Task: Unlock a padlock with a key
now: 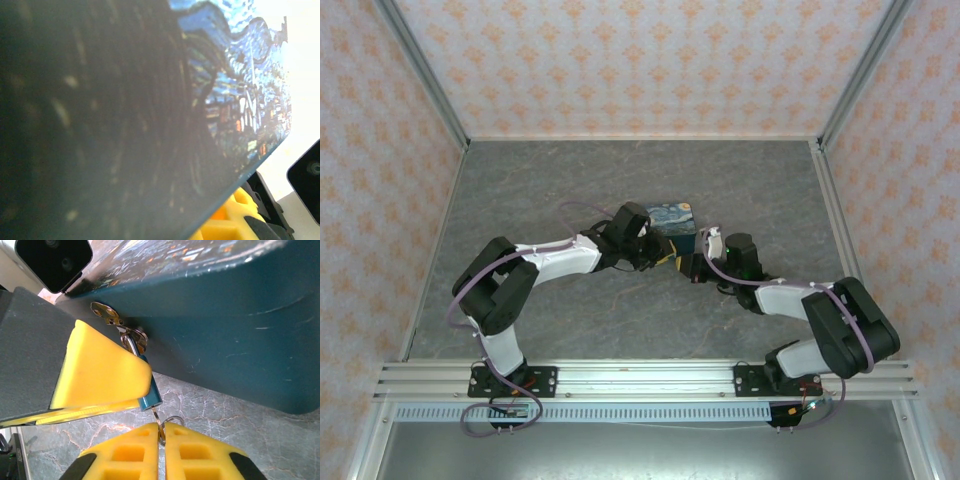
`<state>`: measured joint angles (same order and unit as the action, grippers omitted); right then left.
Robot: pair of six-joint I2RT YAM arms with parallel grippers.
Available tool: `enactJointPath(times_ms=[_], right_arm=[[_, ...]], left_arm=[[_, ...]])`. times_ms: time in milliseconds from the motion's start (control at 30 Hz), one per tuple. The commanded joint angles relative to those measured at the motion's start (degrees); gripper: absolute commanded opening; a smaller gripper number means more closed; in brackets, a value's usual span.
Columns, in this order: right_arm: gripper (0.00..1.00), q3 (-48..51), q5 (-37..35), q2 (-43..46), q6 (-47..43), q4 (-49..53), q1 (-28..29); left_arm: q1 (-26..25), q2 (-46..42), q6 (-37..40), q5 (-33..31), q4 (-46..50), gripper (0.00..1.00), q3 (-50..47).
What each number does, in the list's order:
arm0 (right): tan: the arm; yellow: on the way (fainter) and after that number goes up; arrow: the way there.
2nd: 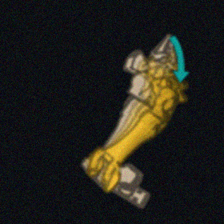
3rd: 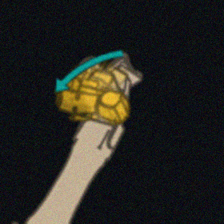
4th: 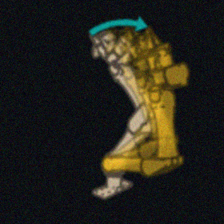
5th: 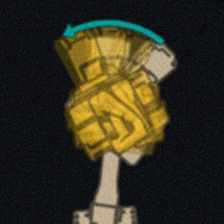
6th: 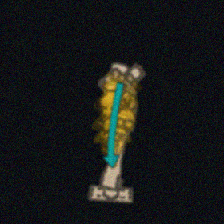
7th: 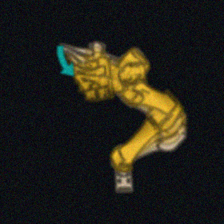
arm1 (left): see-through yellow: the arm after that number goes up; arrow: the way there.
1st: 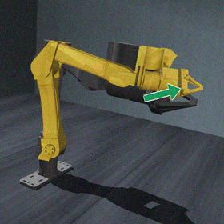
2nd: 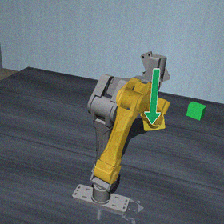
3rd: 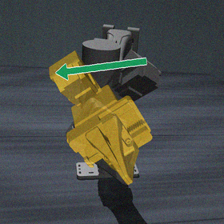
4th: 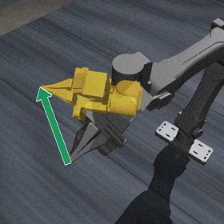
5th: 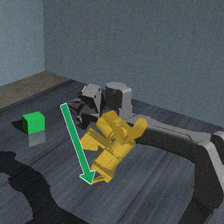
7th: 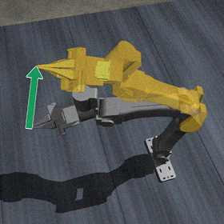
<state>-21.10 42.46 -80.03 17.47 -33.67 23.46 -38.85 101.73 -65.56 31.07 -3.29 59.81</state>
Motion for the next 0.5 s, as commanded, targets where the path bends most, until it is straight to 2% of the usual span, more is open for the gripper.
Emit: enactJointPath(times_ms=[0,200,333,467], right_arm=[[0.03,0.3,1.1,1.7,-0.1,-4.2,0.2],[0.00,0.6,0.7,3.1,1.1,-4.7,0.6],[0.00,0.9,-1.6,2.5,4.6,-6.2,1.5],[0.00,1.1,-4.3,1.9,9.0,-5.9,2.1]], left_arm=[[0.5,-2.5,0.0,0.8,-1.9,0.06,-0.1],[0.5,-2.2,-0.2,0.8,-2.2,0.08,-0.4],[0.6,-2.1,-0.3,0.3,-2.2,0.26,-0.5],[0.5,-2.1,-0.6,-1.5,-2.2,0.38,-1.5]])
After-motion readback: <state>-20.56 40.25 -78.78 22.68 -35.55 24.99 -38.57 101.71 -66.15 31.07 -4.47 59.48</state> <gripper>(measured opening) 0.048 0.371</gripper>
